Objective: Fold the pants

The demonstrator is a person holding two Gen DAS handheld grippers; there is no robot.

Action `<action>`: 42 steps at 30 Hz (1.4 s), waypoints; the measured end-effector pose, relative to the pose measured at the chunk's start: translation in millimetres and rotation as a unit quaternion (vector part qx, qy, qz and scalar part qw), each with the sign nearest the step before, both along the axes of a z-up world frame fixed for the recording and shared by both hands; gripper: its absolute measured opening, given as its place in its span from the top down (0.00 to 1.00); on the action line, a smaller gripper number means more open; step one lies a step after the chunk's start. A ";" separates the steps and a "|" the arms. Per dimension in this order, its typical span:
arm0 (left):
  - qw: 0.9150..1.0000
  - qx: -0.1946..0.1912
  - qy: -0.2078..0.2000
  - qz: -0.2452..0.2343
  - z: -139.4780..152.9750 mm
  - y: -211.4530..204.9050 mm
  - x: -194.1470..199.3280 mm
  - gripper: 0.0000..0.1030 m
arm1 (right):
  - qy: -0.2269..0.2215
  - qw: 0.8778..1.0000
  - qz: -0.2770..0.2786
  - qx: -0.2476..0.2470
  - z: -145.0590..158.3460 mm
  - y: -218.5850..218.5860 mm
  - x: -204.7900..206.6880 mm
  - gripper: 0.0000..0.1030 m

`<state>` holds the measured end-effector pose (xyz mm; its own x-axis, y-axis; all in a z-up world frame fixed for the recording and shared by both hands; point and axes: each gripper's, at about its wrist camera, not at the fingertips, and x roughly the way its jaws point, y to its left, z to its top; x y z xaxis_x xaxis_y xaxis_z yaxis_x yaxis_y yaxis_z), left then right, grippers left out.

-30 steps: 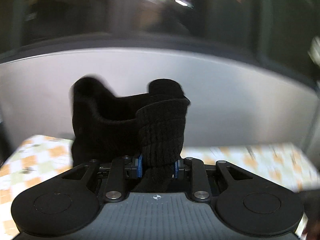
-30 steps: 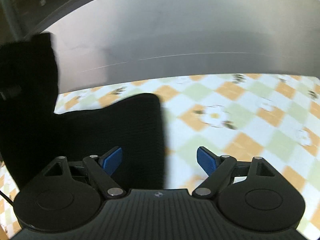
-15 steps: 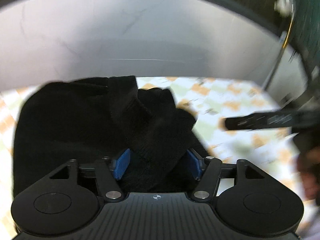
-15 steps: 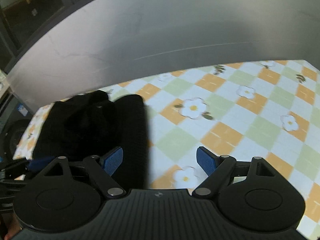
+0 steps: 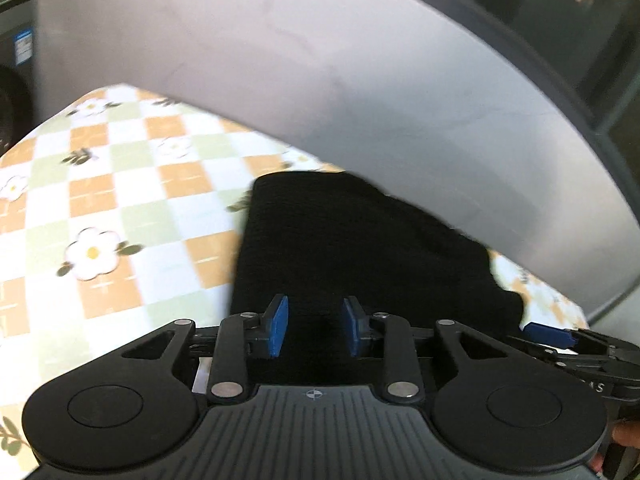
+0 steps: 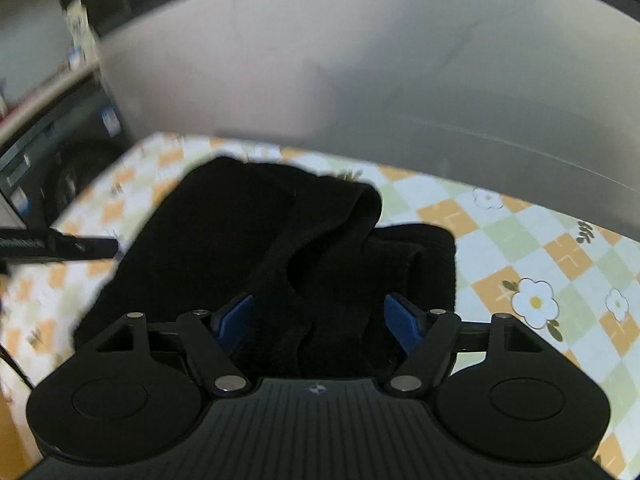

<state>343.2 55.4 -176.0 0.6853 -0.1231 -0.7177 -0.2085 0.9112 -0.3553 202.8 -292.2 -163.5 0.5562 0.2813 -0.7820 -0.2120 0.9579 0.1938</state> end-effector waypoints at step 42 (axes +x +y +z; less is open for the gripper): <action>0.990 0.049 0.053 -0.125 -13.8 -39.5 -6.5 0.70 | 0.046 0.975 -0.168 0.141 -27.4 -65.4 -17.4 0.23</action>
